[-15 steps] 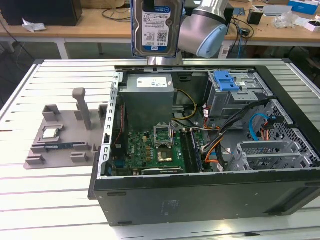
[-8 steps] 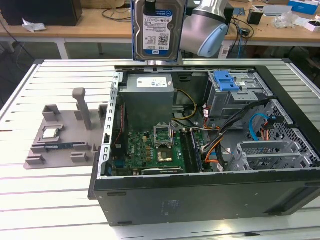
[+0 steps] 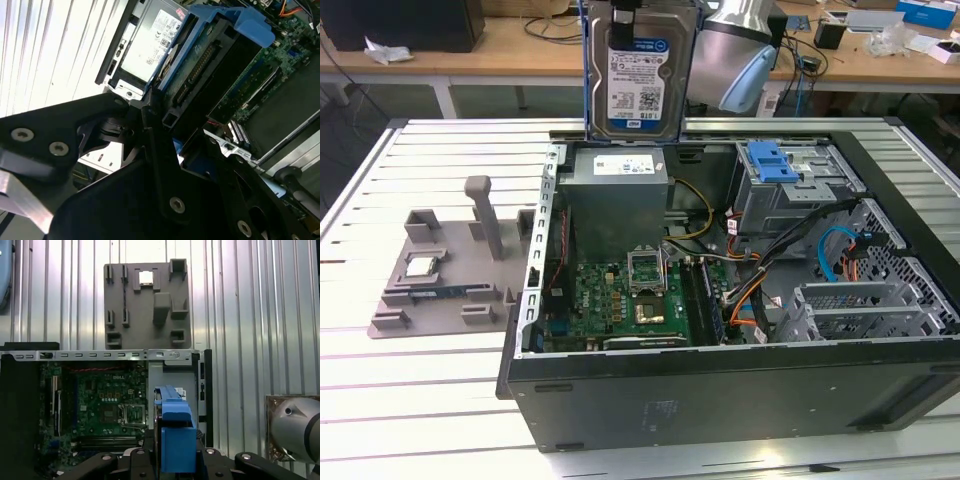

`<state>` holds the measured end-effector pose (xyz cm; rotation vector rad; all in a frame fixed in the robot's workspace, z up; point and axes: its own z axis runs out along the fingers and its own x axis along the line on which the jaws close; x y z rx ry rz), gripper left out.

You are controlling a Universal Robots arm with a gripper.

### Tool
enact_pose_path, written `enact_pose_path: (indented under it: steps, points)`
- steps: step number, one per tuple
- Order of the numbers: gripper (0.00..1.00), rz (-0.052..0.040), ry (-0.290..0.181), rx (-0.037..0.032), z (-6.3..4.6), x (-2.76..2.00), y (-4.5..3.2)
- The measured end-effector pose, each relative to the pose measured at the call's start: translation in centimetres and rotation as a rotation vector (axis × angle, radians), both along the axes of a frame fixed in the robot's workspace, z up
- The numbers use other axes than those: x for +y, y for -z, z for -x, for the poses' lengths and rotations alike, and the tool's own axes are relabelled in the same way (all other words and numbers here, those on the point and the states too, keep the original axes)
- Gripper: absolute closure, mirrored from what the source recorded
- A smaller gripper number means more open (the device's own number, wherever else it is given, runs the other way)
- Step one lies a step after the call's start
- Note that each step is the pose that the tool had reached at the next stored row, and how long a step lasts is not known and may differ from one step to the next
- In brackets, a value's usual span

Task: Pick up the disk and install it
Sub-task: 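Pick up the disk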

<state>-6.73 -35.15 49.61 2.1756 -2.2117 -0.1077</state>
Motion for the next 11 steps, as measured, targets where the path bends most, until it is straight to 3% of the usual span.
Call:
enact_pose_path:
  steps: [11]
  points:
    - [0.63, -0.0001, 0.0, 0.0, -0.1, -2.25, 0.57]
